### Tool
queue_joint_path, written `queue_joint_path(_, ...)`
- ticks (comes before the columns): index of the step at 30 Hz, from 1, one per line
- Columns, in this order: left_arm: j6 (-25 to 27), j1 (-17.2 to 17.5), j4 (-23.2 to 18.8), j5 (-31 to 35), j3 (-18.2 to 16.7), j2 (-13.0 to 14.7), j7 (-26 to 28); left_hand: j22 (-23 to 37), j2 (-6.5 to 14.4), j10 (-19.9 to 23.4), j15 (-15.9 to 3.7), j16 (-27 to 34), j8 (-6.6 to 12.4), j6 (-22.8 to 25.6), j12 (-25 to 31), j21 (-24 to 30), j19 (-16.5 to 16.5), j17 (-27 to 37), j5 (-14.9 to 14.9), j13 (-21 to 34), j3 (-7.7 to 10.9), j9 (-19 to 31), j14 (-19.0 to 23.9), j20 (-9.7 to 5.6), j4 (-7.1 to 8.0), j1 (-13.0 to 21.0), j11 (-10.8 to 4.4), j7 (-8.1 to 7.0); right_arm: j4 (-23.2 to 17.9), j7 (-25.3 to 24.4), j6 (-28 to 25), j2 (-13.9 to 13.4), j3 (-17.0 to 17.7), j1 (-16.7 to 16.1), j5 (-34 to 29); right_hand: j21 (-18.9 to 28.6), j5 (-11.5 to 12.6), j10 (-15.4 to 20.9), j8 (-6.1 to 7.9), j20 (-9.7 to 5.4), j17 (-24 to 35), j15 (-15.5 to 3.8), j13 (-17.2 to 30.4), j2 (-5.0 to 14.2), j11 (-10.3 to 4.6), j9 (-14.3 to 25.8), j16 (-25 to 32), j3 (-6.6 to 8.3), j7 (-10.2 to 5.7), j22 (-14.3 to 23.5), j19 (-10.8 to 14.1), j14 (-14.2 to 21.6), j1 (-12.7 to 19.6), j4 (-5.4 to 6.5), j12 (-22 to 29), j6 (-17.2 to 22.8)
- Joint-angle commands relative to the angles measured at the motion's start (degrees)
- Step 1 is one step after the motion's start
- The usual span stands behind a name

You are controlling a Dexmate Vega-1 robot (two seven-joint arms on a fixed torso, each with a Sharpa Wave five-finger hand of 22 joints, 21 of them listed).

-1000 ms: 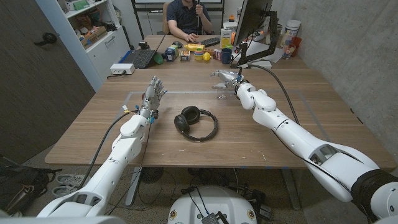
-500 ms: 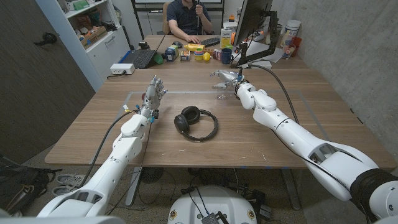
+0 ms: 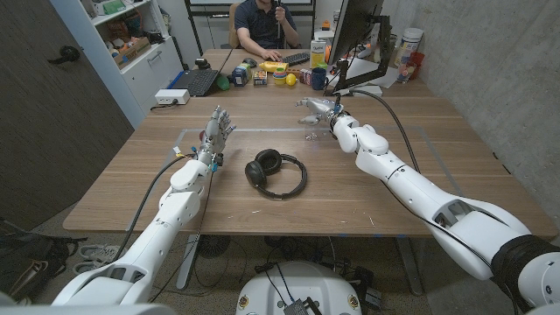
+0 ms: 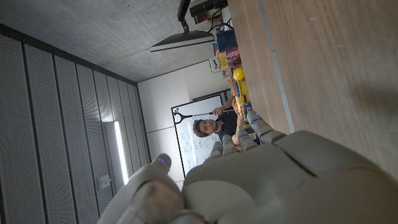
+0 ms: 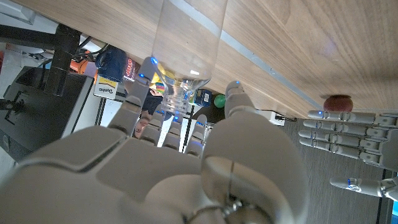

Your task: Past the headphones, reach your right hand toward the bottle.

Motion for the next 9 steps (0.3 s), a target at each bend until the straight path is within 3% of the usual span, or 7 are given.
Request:
queue_joint_path(1,-0.2,-0.8,1.2,0.0,0.2,-0.2,-0.4,0.3,5.1,-0.4,0.24,0.1,0.31,-0.6,0.4,0.0,0.2,0.3,0.4,0.3,-0.25,0.3,-0.3,0.20,0.11,-0.4,0.19,0.20,0.4,0.0,0.3,0.2,-0.1,0.3,0.0,0.5,0.4,0.5,-0.31,-0.53,0.2,-0.60,0.1,-0.24,-0.11,0.2,-0.3,0.26,-0.05,0.1,0.2,0.5,0.8,0.16,-0.2,0.5)
queue_joint_path(9,-0.4,-1.1,1.6,0.0,0.3,-0.3,-0.5,0.3,5.2,-0.5,0.24,0.1,0.31,-0.6,0.4,-0.1,0.3,0.3,0.4,0.3,-0.34,0.3,-0.3,0.20,0.12,-0.4,0.18,0.21,0.7,-0.3,0.3,0.3,-0.2,0.5,-0.3,0.6,0.5,0.6,-0.34,-0.96,0.2,-0.79,0.1,-0.24,-0.22,0.3,-0.5,0.31,0.14,0.2,-0.1,0.7,1.1,0.22,-0.3,0.7)
